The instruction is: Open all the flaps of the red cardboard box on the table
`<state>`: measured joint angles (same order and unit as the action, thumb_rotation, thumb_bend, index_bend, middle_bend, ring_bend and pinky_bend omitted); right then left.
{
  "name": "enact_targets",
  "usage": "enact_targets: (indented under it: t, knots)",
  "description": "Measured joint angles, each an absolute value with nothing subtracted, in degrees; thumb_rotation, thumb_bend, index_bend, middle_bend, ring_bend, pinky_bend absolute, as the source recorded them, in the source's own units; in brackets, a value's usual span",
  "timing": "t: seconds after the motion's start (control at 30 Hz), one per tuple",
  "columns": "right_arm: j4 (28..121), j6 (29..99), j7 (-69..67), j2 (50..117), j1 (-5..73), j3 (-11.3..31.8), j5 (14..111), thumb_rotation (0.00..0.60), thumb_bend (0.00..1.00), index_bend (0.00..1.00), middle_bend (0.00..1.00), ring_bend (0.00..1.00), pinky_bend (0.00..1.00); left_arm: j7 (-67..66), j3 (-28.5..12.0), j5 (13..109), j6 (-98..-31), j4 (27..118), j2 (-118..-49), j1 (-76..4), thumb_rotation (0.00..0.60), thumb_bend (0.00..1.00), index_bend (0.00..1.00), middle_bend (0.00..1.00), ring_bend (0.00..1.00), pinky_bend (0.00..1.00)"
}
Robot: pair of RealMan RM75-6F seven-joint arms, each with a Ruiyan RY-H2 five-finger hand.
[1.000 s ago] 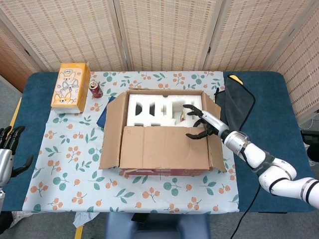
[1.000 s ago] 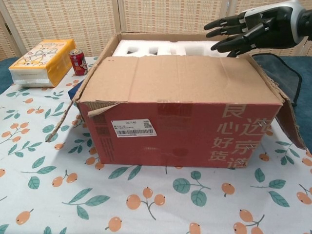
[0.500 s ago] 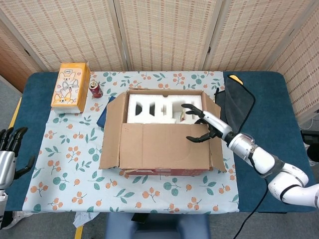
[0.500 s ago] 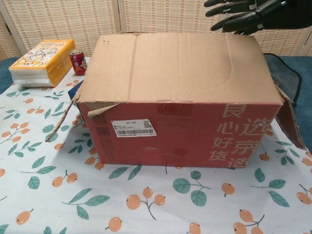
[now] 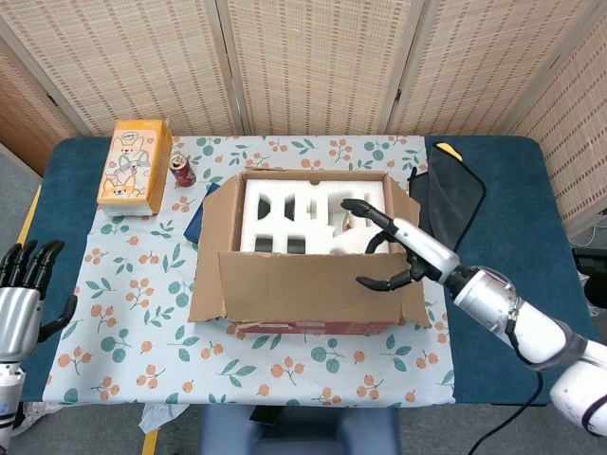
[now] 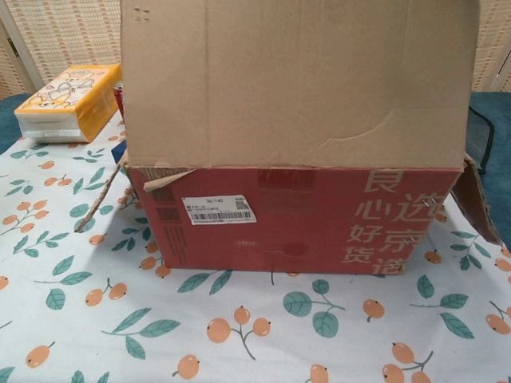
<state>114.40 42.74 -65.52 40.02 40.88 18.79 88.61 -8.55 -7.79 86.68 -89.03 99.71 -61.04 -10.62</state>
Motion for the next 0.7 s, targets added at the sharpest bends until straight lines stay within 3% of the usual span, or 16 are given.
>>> enact_targets:
  t: [0.23,0.6,0.7]
  knots:
    - [124.0,48.5,-64.5,32.0,36.0,17.0,93.8,0.6,0.34,0.0,0.0,0.01,0.4,-11.2,-7.5,87.7,-90.0,102.2,-61.1,-10.2,0.6,0.45,0.0,0.15,0.05,0.06]
    - [128.6,53.3,-62.5,27.2,27.1,3.9,112.6,0.6,0.34,0.0,0.0,0.0,0.39,-14.4,-7.1,89.2,-91.3,104.1,-61.7,-9.5,0.6,0.45,0.0,0.15,0.05,0.06]
    - [127.9,56.2,-59.3,27.5,25.3,2.5,113.9,0.6,0.34,0.0,0.0,0.0,0.37,-15.1,-7.0,89.8,-91.3,104.6,-61.8,-9.5,0.6,0.45,0.0,0.15,0.05,0.06]
